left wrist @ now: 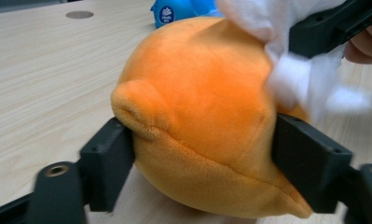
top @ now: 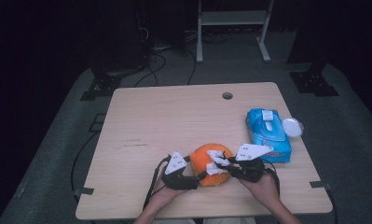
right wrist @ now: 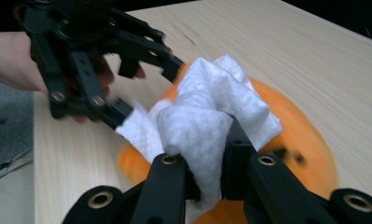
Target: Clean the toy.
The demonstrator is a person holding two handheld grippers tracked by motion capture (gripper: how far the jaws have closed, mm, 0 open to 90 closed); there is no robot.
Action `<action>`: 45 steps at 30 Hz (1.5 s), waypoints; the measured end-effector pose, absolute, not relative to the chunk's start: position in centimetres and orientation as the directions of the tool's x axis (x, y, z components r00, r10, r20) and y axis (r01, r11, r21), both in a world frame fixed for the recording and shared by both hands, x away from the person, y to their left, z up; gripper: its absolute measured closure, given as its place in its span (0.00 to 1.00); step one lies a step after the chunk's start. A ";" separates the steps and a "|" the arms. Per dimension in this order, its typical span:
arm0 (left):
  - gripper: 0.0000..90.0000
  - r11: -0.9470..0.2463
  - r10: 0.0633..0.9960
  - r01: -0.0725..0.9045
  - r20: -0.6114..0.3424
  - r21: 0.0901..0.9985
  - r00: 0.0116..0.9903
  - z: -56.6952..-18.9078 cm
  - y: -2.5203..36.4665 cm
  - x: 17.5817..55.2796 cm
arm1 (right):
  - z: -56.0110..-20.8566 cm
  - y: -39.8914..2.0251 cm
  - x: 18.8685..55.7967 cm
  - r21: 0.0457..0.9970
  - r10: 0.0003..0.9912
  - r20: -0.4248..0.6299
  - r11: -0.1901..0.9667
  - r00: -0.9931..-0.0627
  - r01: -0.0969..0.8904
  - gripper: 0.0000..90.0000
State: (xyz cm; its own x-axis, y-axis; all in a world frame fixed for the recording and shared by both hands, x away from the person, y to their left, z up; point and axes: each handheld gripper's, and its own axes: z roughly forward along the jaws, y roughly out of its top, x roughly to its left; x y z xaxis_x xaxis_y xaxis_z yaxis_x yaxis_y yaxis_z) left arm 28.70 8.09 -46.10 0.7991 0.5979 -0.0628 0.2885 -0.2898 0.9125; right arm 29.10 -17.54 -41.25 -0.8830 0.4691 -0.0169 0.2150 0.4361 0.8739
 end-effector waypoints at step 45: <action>0.37 -0.364 0.548 0.182 0.052 0.913 0.835 -45.8 8.3 27.6 | -42.3 -22.2 31.3 0.880 0.568 0.102 0.332 -0.816 0.341 0.89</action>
